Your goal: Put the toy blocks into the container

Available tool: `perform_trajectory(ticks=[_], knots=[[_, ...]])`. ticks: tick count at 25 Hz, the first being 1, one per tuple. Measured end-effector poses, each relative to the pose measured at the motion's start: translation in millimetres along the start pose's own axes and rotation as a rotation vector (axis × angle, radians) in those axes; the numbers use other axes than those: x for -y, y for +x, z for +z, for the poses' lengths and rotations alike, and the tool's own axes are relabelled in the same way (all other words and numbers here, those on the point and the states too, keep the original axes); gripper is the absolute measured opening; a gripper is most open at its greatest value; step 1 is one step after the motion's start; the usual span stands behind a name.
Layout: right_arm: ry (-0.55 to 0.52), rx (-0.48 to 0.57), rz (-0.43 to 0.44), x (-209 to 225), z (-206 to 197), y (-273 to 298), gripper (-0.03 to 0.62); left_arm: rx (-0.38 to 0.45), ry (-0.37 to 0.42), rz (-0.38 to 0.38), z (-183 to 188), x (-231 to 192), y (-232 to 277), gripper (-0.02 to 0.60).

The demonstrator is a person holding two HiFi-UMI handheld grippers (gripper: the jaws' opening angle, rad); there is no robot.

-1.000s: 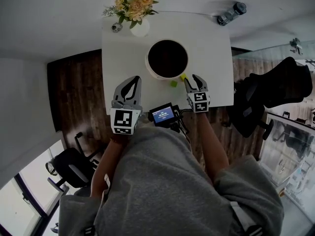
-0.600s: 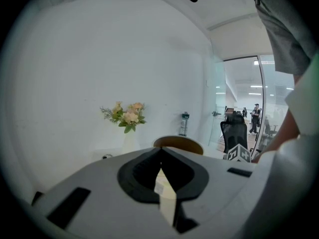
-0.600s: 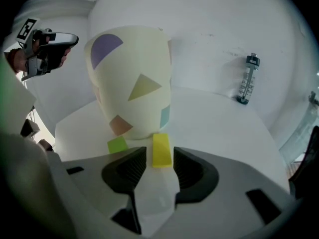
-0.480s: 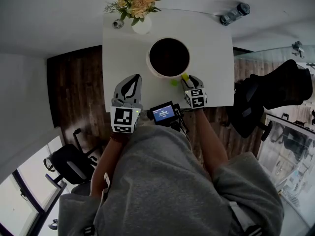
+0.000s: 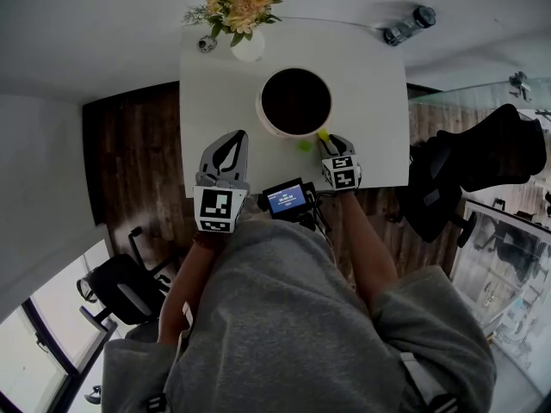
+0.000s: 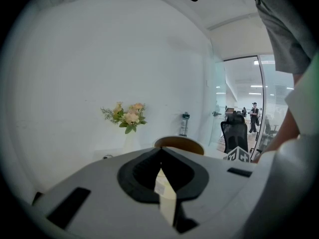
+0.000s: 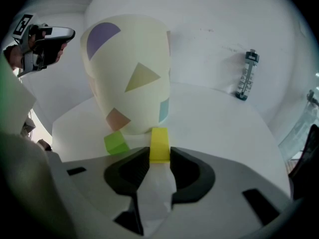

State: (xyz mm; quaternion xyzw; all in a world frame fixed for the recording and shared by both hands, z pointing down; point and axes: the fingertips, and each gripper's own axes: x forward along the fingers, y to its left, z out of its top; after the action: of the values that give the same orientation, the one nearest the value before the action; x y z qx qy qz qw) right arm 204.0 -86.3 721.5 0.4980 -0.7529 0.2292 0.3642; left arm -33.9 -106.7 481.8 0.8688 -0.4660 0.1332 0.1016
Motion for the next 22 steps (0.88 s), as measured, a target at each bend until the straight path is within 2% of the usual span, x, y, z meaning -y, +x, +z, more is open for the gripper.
perform_trajectory(ticks=[22], knots=[[0.079,0.147,-0.111,36,37,-63,0.124,0.052,-0.012,-0.008,9,0,-9,0.008]])
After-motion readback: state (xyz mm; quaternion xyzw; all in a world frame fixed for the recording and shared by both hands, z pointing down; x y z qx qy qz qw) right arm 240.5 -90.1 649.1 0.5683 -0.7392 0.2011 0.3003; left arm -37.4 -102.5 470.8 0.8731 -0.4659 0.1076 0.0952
